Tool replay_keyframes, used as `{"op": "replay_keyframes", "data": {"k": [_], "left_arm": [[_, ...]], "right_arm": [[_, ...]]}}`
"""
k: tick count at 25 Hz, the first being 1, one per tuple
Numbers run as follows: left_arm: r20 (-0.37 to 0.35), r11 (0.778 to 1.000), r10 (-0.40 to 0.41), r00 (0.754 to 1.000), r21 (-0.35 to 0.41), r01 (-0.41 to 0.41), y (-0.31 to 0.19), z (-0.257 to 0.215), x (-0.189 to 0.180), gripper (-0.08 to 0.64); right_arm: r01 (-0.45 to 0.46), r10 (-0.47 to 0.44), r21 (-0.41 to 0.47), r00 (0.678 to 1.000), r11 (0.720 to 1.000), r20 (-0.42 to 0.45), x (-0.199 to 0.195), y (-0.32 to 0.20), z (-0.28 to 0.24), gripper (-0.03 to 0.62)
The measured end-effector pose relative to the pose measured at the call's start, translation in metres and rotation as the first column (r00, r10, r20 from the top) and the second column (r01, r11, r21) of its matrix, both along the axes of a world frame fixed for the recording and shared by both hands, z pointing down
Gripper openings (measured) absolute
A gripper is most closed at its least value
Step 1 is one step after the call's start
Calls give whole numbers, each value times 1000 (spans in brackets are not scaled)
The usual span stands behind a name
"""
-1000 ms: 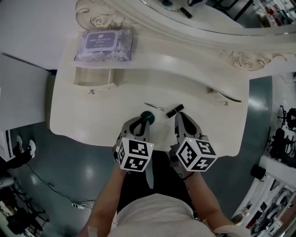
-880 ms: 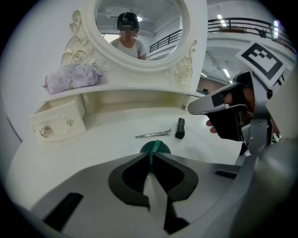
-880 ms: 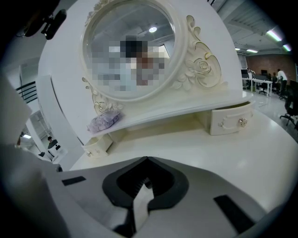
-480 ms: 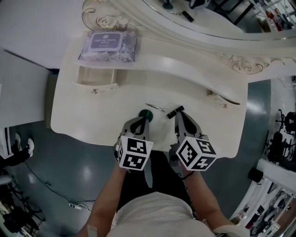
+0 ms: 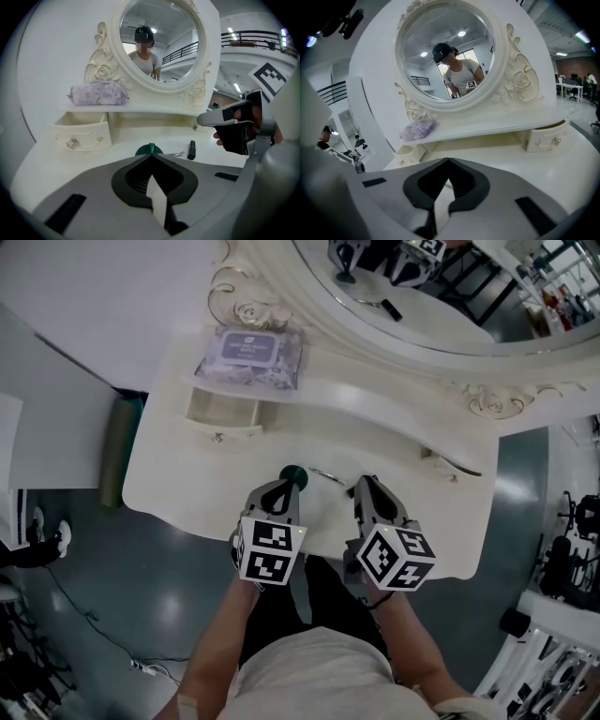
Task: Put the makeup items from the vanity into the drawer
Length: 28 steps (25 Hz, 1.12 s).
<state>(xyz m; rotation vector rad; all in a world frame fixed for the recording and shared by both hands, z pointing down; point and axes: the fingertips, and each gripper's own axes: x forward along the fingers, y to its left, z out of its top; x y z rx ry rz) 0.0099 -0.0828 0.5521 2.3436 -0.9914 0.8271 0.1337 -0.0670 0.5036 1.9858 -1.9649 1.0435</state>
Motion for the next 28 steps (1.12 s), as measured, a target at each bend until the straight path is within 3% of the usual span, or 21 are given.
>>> {"op": "replay_keyframes", "data": {"k": [13, 28], "left_arm": [[-4, 979, -179, 984, 99, 179, -55, -46, -67, 11], [-3, 965, -238, 971, 110, 237, -114, -56, -101, 11]], "right_arm": [[100, -101, 68, 995, 993, 8, -43, -35, -34, 17], [108, -109, 69, 994, 992, 14, -63, -83, -37, 17]]}}
